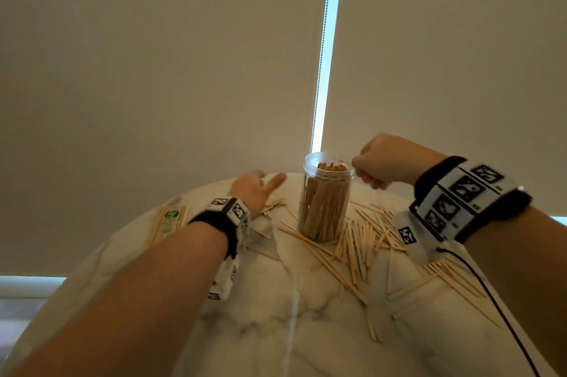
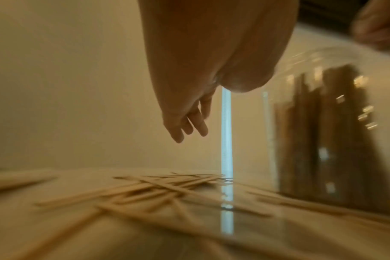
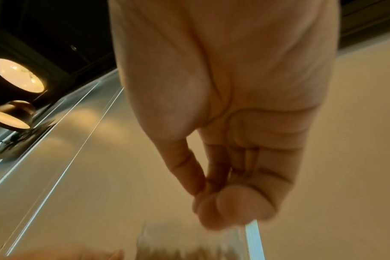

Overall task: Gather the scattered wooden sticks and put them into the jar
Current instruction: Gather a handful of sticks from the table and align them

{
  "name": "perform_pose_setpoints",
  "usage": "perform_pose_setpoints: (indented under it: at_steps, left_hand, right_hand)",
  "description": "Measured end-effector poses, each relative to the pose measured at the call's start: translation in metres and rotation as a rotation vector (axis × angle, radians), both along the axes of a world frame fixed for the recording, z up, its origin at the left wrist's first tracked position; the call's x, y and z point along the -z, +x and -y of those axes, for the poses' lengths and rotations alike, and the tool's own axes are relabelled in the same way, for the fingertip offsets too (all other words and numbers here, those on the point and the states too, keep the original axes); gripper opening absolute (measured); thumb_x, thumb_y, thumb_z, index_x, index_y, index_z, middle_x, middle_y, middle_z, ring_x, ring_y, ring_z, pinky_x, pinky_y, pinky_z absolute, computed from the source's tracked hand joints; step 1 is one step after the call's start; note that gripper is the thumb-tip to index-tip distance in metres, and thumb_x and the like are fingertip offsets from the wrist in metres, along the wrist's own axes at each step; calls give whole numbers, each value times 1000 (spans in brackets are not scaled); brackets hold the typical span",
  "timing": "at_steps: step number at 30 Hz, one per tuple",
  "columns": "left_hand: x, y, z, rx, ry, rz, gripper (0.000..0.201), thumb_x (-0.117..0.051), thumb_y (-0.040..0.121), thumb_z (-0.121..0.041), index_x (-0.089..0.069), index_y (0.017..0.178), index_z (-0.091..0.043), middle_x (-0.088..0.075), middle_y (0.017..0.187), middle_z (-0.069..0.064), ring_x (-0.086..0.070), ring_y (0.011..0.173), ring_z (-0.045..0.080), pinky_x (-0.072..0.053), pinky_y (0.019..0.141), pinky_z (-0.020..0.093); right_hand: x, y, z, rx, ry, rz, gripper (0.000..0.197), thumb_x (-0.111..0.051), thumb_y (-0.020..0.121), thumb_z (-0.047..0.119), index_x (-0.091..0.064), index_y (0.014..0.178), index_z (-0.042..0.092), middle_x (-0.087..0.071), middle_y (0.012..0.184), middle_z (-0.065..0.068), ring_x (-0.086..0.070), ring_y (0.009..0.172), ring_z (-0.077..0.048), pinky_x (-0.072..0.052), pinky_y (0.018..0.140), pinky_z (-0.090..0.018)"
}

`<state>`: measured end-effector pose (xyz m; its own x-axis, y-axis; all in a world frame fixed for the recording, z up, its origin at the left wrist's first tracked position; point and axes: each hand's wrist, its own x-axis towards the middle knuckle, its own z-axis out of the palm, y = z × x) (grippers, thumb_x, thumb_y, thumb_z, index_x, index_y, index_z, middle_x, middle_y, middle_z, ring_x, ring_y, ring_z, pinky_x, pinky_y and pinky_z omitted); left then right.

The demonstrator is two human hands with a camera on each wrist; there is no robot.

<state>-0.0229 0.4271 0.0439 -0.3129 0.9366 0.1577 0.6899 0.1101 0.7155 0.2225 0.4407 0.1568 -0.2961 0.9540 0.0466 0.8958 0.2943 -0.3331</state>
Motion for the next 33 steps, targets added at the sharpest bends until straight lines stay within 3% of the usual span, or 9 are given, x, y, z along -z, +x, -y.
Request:
perform_pose_setpoints:
  at_steps: [4, 8, 12, 15, 19, 21, 24, 30, 33]
  left_hand:
    - [4, -40, -14, -226, -265, -385, 37, -53, 99, -40, -65, 115, -9, -68, 119, 11, -63, 106, 30, -50, 91, 36]
    - [22, -40, -29, -107, -588, -566, 84, -55, 81, -78, -53, 139, -19, -53, 143, 11, -51, 130, 31, -41, 108, 43]
    - [29, -29, -34, -111, -645, -662, 35, -75, 74, -66, -60, 100, -47, -59, 135, 3, -55, 124, 27, -47, 103, 40]
    - [31, -20, -31, -132, -627, -665, 58, -83, 73, -50, -65, 119, -20, -64, 124, 5, -61, 115, 28, -51, 98, 42]
    - [31, -9, -14, -122, -509, -568, 12, -64, 88, -23, -62, 92, -11, -68, 114, 13, -64, 106, 35, -53, 96, 44]
    - [33, -5, -4, -130, -493, -525, 18, -52, 92, -20, -61, 104, -11, -66, 118, 16, -62, 109, 39, -50, 98, 48]
    - [33, 6, 16, -112, -529, -536, 45, -44, 99, -22, -49, 138, -2, -62, 129, 18, -60, 117, 38, -48, 101, 45]
    - [24, 34, 65, -13, -528, -648, 38, -42, 105, -11, -46, 141, -1, -52, 143, 15, -52, 130, 31, -42, 102, 33]
    - [24, 43, 79, -24, -547, -618, 56, -42, 105, -12, -20, 156, -8, -36, 156, 13, -40, 141, 29, -35, 112, 37]
  right_hand:
    - [50, -4, -2, 52, -256, 203, 27, -48, 104, 26, -64, 92, 9, -68, 82, -13, -65, 63, -21, -56, 55, -25]
    - [77, -18, -1, -3, -231, 511, 53, -33, 109, 42, -43, 148, 8, -48, 149, -11, -47, 136, -25, -38, 107, -30]
    - [105, -25, -12, -17, -248, 578, 82, -44, 87, 79, -56, 136, 14, -63, 129, -7, -58, 113, -22, -42, 85, -30]
    - [119, -27, -15, -7, -207, 523, 78, -54, 79, 80, -63, 126, 18, -67, 117, -6, -63, 106, -24, -51, 91, -33]
    - [125, -32, -18, 33, -202, 468, 51, -74, 75, 59, -69, 103, 18, -67, 92, -2, -66, 88, -22, -59, 85, -41]
    - [134, -34, -27, 12, -200, 566, 54, -83, 63, 56, -70, 101, 20, -59, 80, 3, -62, 79, -21, -59, 79, -39]
    - [122, -32, -5, 6, -170, 579, 42, -77, 80, 41, -69, 110, 14, -65, 95, -3, -64, 88, -24, -52, 71, -31]
    - [128, -23, 17, 92, -286, 510, 28, -78, 77, 41, -61, 79, 18, -56, 80, 0, -61, 83, -24, -55, 79, -34]
    - [141, -12, 20, 53, -309, 547, 41, -81, 74, 42, -69, 104, 17, -53, 77, 0, -59, 81, -23, -55, 81, -34]
